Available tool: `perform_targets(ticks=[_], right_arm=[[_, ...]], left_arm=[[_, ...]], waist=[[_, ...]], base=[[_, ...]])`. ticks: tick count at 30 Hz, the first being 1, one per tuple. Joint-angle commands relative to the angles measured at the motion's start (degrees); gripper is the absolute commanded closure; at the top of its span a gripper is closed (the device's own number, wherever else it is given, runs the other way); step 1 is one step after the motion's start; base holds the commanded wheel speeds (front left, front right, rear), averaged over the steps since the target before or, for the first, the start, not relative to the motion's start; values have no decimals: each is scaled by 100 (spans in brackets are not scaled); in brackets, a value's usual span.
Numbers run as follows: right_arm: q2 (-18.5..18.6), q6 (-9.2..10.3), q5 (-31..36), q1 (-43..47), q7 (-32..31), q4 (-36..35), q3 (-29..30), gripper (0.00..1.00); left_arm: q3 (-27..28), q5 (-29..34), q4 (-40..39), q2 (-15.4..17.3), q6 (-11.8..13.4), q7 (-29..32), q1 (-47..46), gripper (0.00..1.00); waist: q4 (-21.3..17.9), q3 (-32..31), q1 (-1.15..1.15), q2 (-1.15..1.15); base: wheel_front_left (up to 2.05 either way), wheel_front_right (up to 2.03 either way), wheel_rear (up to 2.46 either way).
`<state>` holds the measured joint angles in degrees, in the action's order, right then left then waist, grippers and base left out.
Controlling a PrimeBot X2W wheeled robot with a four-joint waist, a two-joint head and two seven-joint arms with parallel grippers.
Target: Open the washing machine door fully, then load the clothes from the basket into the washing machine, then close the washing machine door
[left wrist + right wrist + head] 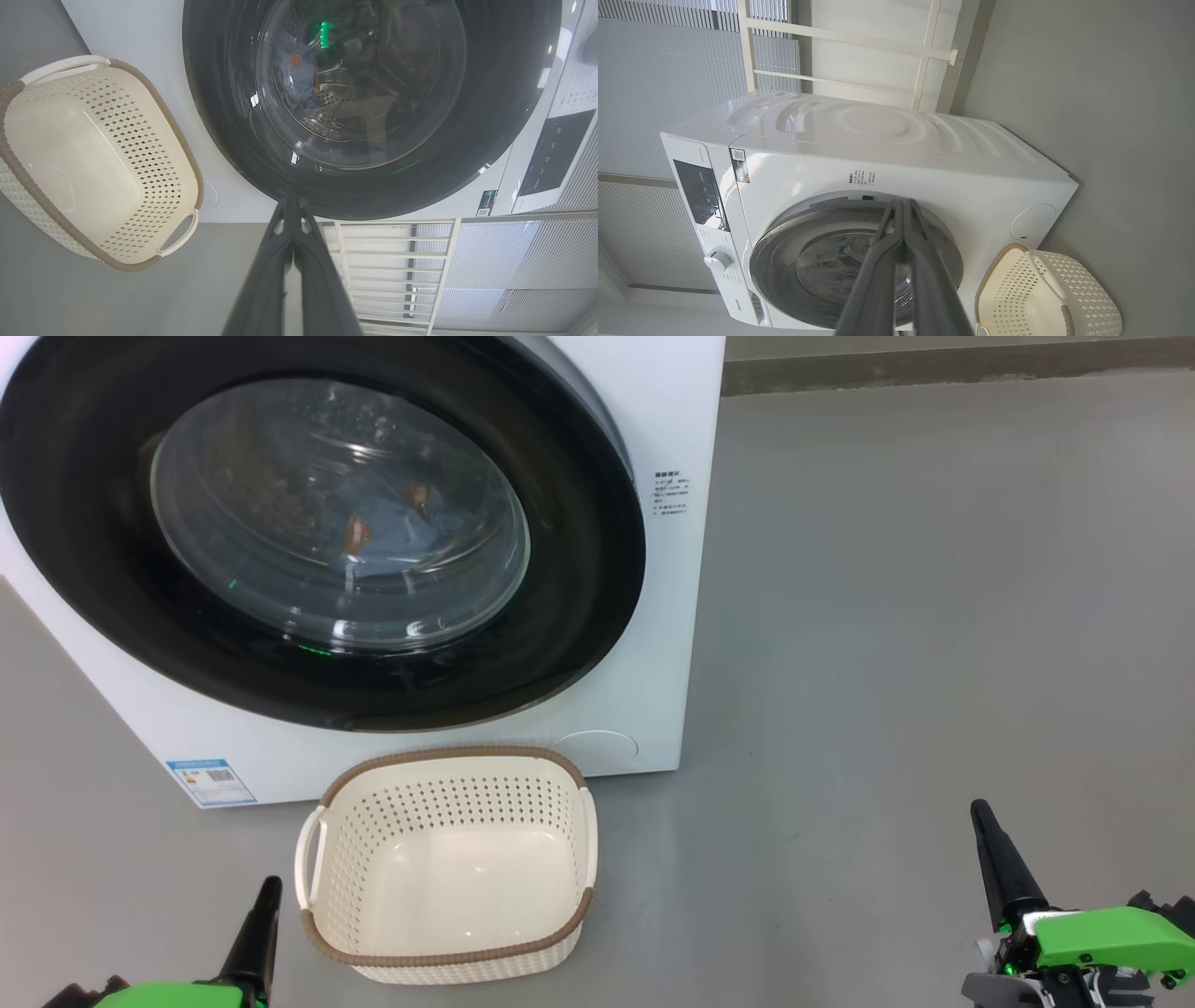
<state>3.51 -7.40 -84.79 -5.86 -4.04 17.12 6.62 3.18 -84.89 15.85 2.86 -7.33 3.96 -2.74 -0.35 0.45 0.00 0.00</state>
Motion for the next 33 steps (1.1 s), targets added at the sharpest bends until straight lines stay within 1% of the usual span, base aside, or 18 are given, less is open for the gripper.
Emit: perform_targets(ticks=[1, 11, 33], right_arm=[[-11, -8, -164, -42, -66, -204, -72, 100], [-63, -9, -736, -32, -247, -310, -7, 100], [-63, -9, -736, -32, -246, -310, -8, 100]], left_arm=[[217, -167, -168, 65, -15, 60, -281, 100], [321, -738, -182, 15, -15, 242, -343, 100], [327, -734, -182, 11, -15, 247, -343, 100]], waist=[[5, -4, 0, 0], [35, -27, 0, 0], [35, -27, 0, 0]], base=[[0, 0, 0], [0, 0, 0], [0, 0, 0]])
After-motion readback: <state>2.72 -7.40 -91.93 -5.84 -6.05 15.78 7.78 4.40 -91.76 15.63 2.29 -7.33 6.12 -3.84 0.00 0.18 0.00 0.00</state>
